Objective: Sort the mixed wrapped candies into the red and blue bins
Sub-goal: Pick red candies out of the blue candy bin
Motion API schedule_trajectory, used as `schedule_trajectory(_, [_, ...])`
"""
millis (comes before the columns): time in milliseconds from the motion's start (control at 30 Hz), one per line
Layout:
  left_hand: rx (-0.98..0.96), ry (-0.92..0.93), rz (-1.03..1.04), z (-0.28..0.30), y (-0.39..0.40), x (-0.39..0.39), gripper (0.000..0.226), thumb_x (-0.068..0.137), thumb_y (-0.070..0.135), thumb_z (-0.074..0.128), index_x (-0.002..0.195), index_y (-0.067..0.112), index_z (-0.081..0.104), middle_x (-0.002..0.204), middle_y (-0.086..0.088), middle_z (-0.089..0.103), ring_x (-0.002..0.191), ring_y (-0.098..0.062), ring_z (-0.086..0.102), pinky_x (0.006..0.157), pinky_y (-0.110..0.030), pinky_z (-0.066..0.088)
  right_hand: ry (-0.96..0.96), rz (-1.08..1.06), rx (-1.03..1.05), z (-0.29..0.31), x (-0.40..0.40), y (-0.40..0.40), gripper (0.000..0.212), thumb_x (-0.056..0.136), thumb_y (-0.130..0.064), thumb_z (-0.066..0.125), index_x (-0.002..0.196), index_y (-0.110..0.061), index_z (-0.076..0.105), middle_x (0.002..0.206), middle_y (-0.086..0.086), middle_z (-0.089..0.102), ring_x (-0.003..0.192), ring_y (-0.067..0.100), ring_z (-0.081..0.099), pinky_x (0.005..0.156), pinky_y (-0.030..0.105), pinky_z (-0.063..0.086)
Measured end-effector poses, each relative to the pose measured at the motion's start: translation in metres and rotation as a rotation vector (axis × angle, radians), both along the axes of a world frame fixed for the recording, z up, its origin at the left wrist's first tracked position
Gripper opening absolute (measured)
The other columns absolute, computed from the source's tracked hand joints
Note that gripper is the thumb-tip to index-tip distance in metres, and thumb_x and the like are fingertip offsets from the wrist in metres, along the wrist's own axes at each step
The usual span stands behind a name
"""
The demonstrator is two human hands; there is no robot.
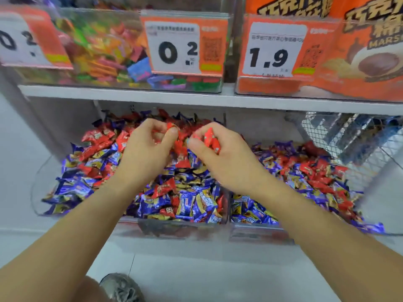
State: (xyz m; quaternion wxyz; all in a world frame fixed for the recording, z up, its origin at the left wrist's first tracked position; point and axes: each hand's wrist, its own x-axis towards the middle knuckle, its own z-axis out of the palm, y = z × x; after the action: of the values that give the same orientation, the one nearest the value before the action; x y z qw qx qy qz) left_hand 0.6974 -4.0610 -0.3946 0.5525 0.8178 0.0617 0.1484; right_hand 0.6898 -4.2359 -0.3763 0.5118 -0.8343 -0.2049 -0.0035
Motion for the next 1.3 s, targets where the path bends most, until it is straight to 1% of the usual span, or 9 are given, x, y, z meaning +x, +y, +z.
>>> schedule_trajectory(267, [0.228,-0.101,0.230,0.000,0.083,0.004,0.029,0.074,0.028,0.073,0.101,0.032,0.067,0.089,0.004,0.070,0.085,-0.018,0.067,0.083,-0.042,0.057,-0.017,0.007,-0.245,0.008,0.035,0.115,0.060,0.088,-0.024,0.067,0.142,-0.015,0.043,0.130,0.009,0.046,0.118,0.025,0.049,0.084,0.025,0.038])
schedule_trajectory(333, [0.289,-0.099,0.208,0.000,0.094,0.001,0.041,0.073,0.019,0.073,0.112,0.032,0.066,0.099,0.006,0.070,0.094,-0.013,0.067,0.091,-0.034,0.054,0.009,0.083,-0.309,0.010,0.036,0.128,0.078,0.084,-0.015,0.064,0.152,-0.015,0.026,0.141,0.015,0.036,0.120,0.034,0.050,0.086,0.037,0.049])
schedule_trajectory(467, [0.335,-0.106,0.175,0.002,0.097,-0.011,0.059,0.075,0.000,0.058,0.129,0.024,0.060,0.110,0.012,0.067,0.101,-0.004,0.061,0.083,-0.006,0.040,-0.052,0.157,-0.413,0.014,0.033,0.121,0.084,0.087,-0.002,0.056,0.158,-0.019,0.014,0.155,0.011,0.023,0.109,0.027,0.050,0.075,0.027,0.044])
schedule_trajectory(567, [0.373,-0.162,0.236,0.006,0.087,-0.013,0.051,0.075,0.010,0.060,0.125,0.020,0.063,0.112,0.004,0.067,0.100,-0.008,0.059,0.080,-0.003,0.036,-0.079,0.201,-0.415,0.016,0.012,0.100,0.075,0.084,0.005,0.051,0.152,-0.022,0.037,0.161,0.002,0.022,0.142,0.020,0.032,0.109,0.028,0.034])
schedule_trajectory(633, [0.370,-0.199,0.250,0.011,0.067,-0.018,0.034,0.078,0.021,0.062,0.112,0.020,0.067,0.098,0.006,0.069,0.085,-0.007,0.061,0.076,-0.015,0.045,-0.089,0.211,-0.392,0.017,-0.008,0.074,0.068,0.080,0.007,0.050,0.139,-0.025,0.054,0.149,-0.006,0.041,0.141,0.011,0.033,0.112,0.026,0.032])
schedule_trajectory(767, [0.406,-0.287,-0.032,0.020,0.007,-0.033,0.006,0.084,0.022,0.064,0.088,0.022,0.068,0.075,0.011,0.064,0.064,-0.006,0.058,0.063,-0.018,0.045,-0.091,0.027,-0.279,0.021,-0.036,-0.006,0.047,0.077,0.007,0.053,0.090,-0.033,0.073,0.104,-0.017,0.069,0.094,0.006,0.065,0.083,0.023,0.051])
schedule_trajectory(867, [0.497,-0.307,-0.419,0.022,-0.045,-0.036,0.003,0.086,0.022,0.066,0.088,0.022,0.068,0.075,0.011,0.064,0.063,-0.001,0.055,0.064,-0.017,0.044,0.003,-0.157,-0.266,0.017,-0.025,-0.083,0.041,0.080,0.008,0.058,0.080,-0.030,0.072,0.082,-0.012,0.075,0.083,0.004,0.071,0.080,0.023,0.055])
schedule_trajectory(1067, [0.832,-0.029,-0.713,0.019,-0.138,-0.001,0.035,0.091,0.046,0.061,0.115,0.020,0.059,0.089,0.009,0.067,0.073,-0.010,0.058,0.072,-0.031,0.048,0.328,-0.208,-0.979,-0.016,0.022,-0.209,0.037,0.087,-0.024,0.073,0.123,-0.026,0.064,0.117,0.001,0.070,0.097,0.017,0.064,0.084,0.027,0.048])
schedule_trajectory(1300, [1.135,0.346,-0.781,-0.001,-0.173,0.096,0.081,0.075,0.034,0.084,0.143,0.027,0.040,0.140,-0.005,0.050,0.123,-0.027,0.052,0.101,-0.037,0.044,0.198,-0.149,-0.771,-0.032,0.049,-0.221,0.065,0.080,-0.021,0.082,0.139,-0.029,0.054,0.147,0.001,0.049,0.127,0.022,0.051,0.098,0.025,0.038])
